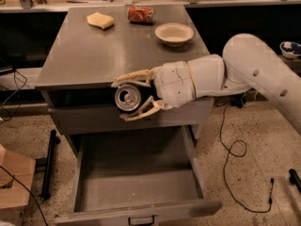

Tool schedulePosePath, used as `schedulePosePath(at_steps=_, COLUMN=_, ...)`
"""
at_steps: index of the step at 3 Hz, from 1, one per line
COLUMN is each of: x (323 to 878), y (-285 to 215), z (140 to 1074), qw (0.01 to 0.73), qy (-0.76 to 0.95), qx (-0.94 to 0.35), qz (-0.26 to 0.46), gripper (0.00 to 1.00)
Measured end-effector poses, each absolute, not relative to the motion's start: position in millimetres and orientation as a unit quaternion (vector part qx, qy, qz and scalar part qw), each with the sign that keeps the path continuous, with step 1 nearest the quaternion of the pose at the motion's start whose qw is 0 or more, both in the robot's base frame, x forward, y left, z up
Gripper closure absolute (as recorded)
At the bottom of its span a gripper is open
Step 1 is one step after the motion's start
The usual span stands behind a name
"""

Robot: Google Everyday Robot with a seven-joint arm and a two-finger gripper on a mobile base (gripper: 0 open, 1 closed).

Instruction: Pick pepsi can from middle drawer and place on counter

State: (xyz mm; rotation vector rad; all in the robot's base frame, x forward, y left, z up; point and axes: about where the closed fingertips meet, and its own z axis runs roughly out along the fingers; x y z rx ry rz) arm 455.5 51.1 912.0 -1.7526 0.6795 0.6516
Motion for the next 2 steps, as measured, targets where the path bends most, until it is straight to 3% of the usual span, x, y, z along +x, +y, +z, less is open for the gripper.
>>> schedulePosePath(at_steps=2, x=568.4, y=40.6, z=935.0, qw=0.558, qy=0.279, qx=-0.754, qz=0.206, gripper=1.00)
